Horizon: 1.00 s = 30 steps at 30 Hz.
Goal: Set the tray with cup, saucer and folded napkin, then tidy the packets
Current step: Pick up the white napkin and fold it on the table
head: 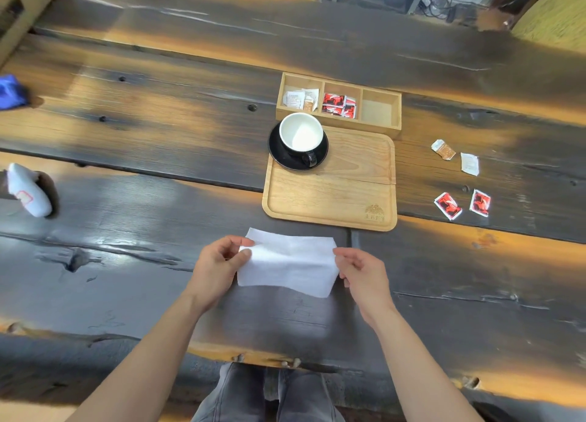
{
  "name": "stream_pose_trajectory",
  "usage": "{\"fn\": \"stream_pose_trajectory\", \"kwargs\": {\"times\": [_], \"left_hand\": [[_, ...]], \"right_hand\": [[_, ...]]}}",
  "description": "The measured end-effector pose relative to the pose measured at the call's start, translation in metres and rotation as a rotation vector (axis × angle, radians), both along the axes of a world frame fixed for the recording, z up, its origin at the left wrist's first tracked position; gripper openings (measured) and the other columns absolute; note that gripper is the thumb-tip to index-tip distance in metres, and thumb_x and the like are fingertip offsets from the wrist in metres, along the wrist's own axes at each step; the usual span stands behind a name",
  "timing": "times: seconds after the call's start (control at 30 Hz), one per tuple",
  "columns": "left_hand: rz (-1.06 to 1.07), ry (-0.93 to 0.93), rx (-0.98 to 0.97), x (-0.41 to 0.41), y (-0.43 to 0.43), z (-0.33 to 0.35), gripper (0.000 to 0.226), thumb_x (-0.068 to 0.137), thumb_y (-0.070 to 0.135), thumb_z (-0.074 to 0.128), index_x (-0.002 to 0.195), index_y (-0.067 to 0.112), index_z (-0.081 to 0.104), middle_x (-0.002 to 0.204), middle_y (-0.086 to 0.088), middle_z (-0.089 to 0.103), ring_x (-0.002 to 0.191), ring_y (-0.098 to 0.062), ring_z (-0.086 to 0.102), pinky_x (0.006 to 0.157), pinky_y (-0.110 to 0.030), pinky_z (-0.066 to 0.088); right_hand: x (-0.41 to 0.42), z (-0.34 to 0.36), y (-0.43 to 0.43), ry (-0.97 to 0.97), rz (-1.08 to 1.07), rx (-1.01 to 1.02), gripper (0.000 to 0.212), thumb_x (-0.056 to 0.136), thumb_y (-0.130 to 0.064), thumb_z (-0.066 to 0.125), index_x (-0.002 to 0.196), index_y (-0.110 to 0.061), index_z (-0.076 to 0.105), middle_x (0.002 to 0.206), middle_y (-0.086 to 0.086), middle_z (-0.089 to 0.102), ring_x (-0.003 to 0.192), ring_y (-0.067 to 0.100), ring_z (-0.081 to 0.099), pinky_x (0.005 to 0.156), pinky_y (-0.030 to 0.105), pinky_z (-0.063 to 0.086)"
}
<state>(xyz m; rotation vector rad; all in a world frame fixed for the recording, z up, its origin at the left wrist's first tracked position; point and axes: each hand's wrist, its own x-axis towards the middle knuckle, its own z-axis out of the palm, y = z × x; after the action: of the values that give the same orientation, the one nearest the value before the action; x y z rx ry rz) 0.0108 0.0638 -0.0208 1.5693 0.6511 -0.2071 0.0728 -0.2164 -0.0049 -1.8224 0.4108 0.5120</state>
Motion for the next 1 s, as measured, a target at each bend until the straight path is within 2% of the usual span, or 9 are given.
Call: {"fn": "stream_pose_trajectory", "kwargs": {"times": [0.13, 0.27, 0.43, 0.5, 0.57, 0.67, 0.8, 0.93, 1.0], "left_hand": [[-0.242, -0.068, 0.407, 0.011, 0.0, 0.017, 0.027, 0.083, 0.013, 0.081, 0.099, 0.034, 0.073, 0.078, 0.007, 0.063, 0.07, -0.006, 0.055, 0.066, -0.012, 0.042], [-0.381, -0.121, 0.733, 0.025, -0.008, 0.029, 0.012, 0.087, 0.016, 0.077, 0.098, 0.017, 0.075, 0.09, -0.003, 0.065, 0.09, -0.026, 0.058, 0.082, -0.037, 0.046], [-0.384, -0.112, 0.501, 0.041, -0.004, 0.03, 0.008, 0.089, 0.015, 0.076, 0.092, 0.013, 0.069, 0.097, 0.001, 0.059, 0.083, -0.007, 0.059, 0.067, -0.007, 0.043], [-0.371, -0.04, 0.277, 0.044, -0.001, 0.025, 0.011, 0.091, 0.019, 0.076, 0.089, 0.015, 0.065, 0.079, 0.005, 0.063, 0.057, -0.005, 0.056, 0.053, -0.01, 0.04], [-0.316, 0.021, 0.137, 0.046, -0.002, 0.014, 0.015, 0.092, 0.02, 0.074, 0.09, 0.011, 0.063, 0.073, -0.001, 0.06, 0.061, -0.013, 0.05, 0.059, -0.025, 0.041], [-0.177, 0.113, 0.052, 0.048, -0.009, -0.009, 0.014, 0.094, 0.019, 0.072, 0.099, 0.012, 0.061, 0.081, -0.009, 0.061, 0.07, -0.022, 0.053, 0.062, -0.037, 0.043], [-0.14, 0.174, 0.297, 0.043, -0.024, -0.038, 0.025, 0.093, 0.016, 0.069, 0.116, 0.014, 0.06, 0.094, -0.007, 0.069, 0.085, -0.029, 0.066, 0.074, -0.041, 0.055], [-0.176, 0.101, 0.52, 0.032, -0.037, -0.051, 0.028, 0.096, 0.015, 0.06, 0.123, 0.016, 0.057, 0.106, -0.005, 0.066, 0.093, -0.027, 0.06, 0.076, -0.034, 0.042], [-0.174, 0.042, 0.573, 0.028, -0.043, -0.051, 0.028, 0.096, 0.01, 0.059, 0.123, 0.014, 0.057, 0.114, -0.005, 0.062, 0.093, -0.022, 0.054, 0.08, -0.031, 0.039]], "right_hand": [[0.013, 0.017, -0.01, -0.102, 0.174, -0.096, 0.025, 0.087, -0.007, 0.075, 0.108, -0.02, 0.075, 0.073, -0.001, 0.057, 0.06, 0.003, 0.05, 0.063, 0.018, 0.047], [0.025, 0.021, -0.016, -0.236, 0.337, -0.262, 0.016, 0.087, -0.009, 0.075, 0.094, -0.023, 0.075, 0.083, -0.001, 0.058, 0.065, 0.004, 0.052, 0.066, 0.012, 0.042], [0.046, 0.018, -0.03, -0.188, 0.371, -0.173, 0.007, 0.093, -0.013, 0.07, 0.096, -0.018, 0.068, 0.108, -0.003, 0.067, 0.089, 0.016, 0.062, 0.085, 0.03, 0.048], [0.05, 0.014, -0.033, -0.116, 0.309, -0.126, 0.004, 0.095, -0.019, 0.068, 0.095, -0.021, 0.064, 0.086, -0.011, 0.071, 0.074, 0.008, 0.06, 0.072, 0.027, 0.047], [0.051, 0.005, -0.031, -0.093, 0.259, -0.145, 0.006, 0.096, -0.023, 0.066, 0.092, -0.022, 0.062, 0.063, -0.016, 0.062, 0.059, 0.003, 0.05, 0.061, 0.025, 0.04], [0.048, -0.013, -0.018, -0.056, 0.158, -0.147, 0.007, 0.098, -0.021, 0.064, 0.092, -0.017, 0.064, 0.071, -0.004, 0.064, 0.067, 0.012, 0.056, 0.064, 0.028, 0.044], [0.036, -0.041, -0.001, -0.011, 0.085, -0.225, 0.011, 0.099, -0.02, 0.06, 0.109, -0.016, 0.058, 0.08, 0.001, 0.064, 0.07, 0.016, 0.06, 0.055, 0.018, 0.042], [0.021, -0.053, 0.003, -0.048, 0.164, -0.262, 0.023, 0.093, -0.016, 0.067, 0.108, -0.021, 0.051, 0.084, -0.001, 0.057, 0.075, 0.016, 0.056, 0.069, 0.029, 0.047], [0.014, -0.054, 0.001, -0.094, 0.276, -0.307, 0.021, 0.088, -0.018, 0.072, 0.1, -0.02, 0.055, 0.087, -0.005, 0.051, 0.073, 0.009, 0.049, 0.068, 0.022, 0.042]]}}
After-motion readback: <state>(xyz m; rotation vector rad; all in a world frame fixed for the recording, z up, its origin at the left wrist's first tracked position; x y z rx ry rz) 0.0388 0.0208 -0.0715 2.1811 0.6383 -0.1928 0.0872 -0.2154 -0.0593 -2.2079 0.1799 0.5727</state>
